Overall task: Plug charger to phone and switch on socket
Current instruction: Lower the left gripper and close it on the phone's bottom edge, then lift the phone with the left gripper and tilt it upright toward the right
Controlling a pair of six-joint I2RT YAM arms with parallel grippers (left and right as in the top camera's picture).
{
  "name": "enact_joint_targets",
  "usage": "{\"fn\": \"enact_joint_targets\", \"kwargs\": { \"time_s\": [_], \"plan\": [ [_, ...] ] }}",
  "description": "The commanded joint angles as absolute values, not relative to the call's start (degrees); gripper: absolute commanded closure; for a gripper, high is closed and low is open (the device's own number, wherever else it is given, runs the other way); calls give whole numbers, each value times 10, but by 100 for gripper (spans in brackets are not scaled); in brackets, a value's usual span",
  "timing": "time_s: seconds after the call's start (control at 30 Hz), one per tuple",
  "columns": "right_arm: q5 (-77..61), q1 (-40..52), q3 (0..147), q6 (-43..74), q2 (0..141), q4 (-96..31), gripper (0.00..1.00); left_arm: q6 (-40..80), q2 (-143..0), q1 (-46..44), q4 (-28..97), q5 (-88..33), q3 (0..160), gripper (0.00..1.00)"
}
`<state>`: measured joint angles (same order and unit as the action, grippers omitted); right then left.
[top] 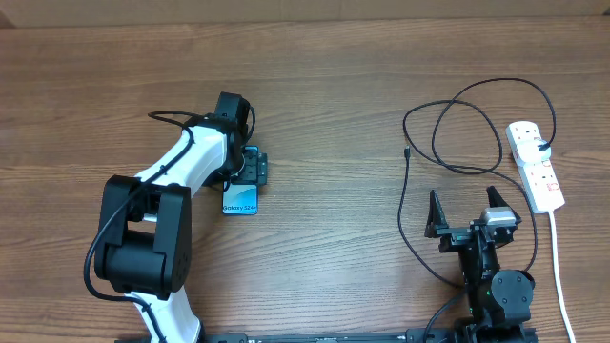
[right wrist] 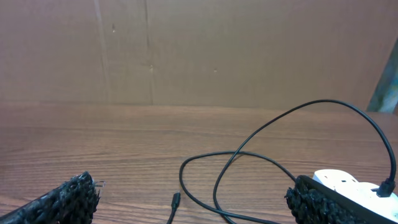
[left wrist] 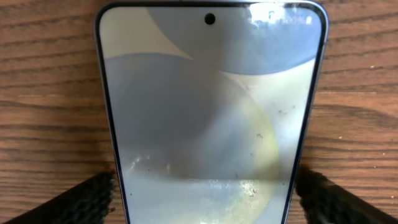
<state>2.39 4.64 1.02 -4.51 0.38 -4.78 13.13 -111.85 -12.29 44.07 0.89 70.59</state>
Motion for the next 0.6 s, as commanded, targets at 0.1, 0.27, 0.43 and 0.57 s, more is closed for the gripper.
{"fn": "enact_joint_targets", "kwargs": {
  "time_s": [0.1, 0.27, 0.43, 0.57],
  "plan": [
    [29, 48, 5, -46, 5, -46, 0, 125, -1151, -124, 450, -1, 670, 27],
    [29, 48, 5, -46, 5, -46, 0, 124, -1151, -124, 451, 0, 670, 32],
    [29, 48, 5, -46, 5, -46, 0, 124, -1151, -124, 454, 0, 670, 38],
    [29, 48, 5, -46, 5, -46, 0, 124, -1151, -124, 463, 0, 675, 40]
  ]
}}
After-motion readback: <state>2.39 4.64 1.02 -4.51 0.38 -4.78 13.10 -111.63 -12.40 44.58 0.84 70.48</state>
